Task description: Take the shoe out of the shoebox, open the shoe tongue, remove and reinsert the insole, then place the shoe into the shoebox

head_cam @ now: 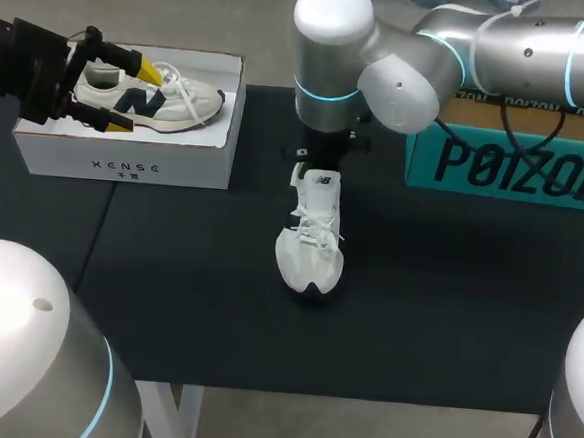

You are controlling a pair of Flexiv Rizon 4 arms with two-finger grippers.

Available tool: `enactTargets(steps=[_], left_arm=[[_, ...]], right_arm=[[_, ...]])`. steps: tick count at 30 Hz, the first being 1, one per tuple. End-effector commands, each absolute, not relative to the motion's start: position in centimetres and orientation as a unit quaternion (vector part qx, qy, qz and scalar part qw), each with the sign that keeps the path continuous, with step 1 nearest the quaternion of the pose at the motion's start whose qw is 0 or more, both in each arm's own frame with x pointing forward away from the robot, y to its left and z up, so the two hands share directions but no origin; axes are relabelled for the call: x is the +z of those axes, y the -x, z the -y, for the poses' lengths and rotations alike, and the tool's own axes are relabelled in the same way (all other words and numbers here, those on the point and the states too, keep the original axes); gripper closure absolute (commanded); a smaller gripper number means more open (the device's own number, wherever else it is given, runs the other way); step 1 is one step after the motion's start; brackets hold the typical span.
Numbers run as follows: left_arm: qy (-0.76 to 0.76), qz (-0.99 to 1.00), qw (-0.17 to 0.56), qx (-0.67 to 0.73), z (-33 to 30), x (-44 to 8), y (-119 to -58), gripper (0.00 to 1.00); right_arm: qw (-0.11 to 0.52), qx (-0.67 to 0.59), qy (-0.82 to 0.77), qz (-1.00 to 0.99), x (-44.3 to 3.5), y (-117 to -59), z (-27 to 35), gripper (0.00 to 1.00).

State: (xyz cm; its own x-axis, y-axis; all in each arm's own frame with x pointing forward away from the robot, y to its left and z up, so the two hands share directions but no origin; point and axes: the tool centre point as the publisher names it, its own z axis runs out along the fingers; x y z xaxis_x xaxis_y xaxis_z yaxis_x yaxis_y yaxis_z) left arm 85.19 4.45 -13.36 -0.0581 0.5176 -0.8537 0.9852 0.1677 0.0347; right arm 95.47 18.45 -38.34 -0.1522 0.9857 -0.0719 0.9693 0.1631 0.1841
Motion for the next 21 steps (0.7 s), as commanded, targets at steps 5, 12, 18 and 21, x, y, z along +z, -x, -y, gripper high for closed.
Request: enactTargets(steps=[5, 12, 18, 21], left_arm=[[-0.569, -0.661, 0.383, -0.303, -4.4, -13.4, -85.2, 0.00], [-0.569, -0.661, 0.383, -0.303, -4.4, -13.4, -85.2, 0.00], [-0.569, -0.661, 0.383, -0.303, -4.4, -13.4, -85.2, 0.00], [-0.569, -0.661, 0.383, -0.303, -4.4, -13.4, -85.2, 0.00]], right_arm=[[0.061, 0.042, -0.643, -0.762, -41.6, -95.3, -18.7, 1.00], [0.037, 0.045, -0.629, -0.775, -42.8, -94.7, -19.8, 1.00], [0.034, 0.047, -0.619, -0.784, -42.9, -94.5, -20.1, 1.00], [0.046, 0.052, -0.628, -0.775, -41.7, -94.8, -19.6, 1.00]])
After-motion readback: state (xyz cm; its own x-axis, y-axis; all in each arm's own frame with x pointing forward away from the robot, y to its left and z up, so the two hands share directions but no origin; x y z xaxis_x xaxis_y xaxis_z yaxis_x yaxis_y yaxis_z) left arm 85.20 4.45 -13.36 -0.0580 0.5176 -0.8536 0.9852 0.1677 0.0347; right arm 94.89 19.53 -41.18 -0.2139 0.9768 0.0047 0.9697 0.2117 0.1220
